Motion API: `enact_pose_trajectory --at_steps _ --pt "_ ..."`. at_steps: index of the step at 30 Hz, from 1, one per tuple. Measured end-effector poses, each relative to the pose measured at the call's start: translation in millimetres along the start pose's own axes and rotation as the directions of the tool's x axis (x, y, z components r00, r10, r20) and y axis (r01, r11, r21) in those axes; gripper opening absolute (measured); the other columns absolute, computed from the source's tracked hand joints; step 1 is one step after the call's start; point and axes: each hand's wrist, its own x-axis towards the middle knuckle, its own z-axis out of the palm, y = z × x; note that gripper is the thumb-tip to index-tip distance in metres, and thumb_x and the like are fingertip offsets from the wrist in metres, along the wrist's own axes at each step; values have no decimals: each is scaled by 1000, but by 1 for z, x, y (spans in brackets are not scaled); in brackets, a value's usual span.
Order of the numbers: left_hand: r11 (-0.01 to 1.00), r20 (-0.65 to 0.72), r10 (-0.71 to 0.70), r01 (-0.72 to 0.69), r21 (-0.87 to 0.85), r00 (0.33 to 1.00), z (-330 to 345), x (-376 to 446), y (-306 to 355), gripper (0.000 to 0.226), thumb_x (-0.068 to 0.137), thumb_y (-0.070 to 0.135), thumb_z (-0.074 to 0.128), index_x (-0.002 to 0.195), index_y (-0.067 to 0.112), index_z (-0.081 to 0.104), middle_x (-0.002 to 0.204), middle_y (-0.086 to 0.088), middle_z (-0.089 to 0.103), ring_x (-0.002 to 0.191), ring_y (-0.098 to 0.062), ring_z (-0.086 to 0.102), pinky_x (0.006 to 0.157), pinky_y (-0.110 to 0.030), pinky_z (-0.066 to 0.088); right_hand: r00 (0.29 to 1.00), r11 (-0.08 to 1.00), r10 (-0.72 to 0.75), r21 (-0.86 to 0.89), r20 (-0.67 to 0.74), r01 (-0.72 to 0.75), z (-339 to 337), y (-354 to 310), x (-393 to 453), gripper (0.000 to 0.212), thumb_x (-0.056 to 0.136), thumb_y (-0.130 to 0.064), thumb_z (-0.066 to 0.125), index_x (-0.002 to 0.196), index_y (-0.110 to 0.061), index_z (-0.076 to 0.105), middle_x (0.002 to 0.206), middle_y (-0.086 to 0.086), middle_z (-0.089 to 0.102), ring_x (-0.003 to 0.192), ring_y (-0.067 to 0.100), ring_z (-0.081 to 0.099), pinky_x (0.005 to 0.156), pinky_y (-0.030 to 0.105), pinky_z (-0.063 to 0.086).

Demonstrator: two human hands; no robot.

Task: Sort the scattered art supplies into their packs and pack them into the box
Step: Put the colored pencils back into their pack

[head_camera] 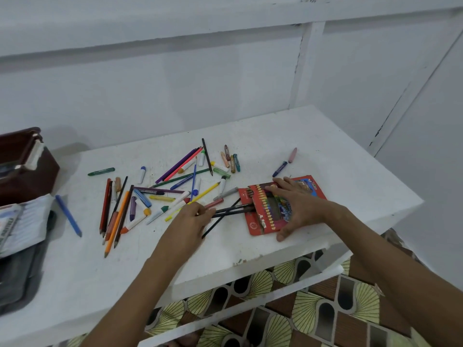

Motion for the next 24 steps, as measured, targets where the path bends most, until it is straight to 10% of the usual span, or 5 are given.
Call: enact_pose_trajectory --at_steps 18,24 --pt "997 211 66 -74 29 975 11 64 57 35 102 34 37 131 25 52 128 -2 55 124 -22 45 96 -37 35 1000 997 -24 67 -6 24 1 9 0 131 38 -83 65 148 -42 7 158 -11 -9 144 15 -18 113 47 -7" --pt "991 226 122 -130 22 966 8 63 51 30 100 30 41 124 27 59 115 4 61 109 -15 53 88 -32 36 987 977 71 209 -145 -39 7 5 -1 91 73 -77 40 149 -31 21 159 -8 9 145 12 -2 115 43 7"
